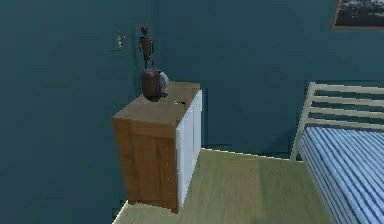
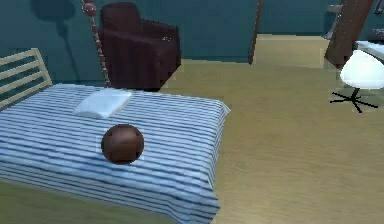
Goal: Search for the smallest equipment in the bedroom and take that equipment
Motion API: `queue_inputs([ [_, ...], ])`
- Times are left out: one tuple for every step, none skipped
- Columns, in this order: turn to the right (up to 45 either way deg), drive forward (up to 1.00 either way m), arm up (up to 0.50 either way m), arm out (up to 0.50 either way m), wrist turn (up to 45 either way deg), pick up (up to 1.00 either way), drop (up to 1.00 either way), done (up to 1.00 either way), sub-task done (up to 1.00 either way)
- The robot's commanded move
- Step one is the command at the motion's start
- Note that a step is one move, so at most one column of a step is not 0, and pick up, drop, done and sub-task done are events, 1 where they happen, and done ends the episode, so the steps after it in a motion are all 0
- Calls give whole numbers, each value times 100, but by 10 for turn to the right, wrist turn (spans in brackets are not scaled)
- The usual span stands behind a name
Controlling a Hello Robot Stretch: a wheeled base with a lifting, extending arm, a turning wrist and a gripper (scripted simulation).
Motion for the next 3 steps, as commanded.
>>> queue_inputs([
  [0, 45, 0, 0, 0, 0, 0, 0, 0],
  [450, 0, 0, 0, 0, 0, 0, 0, 0],
  [270, 0, 0, 0, 0, 0, 0, 0, 0],
])
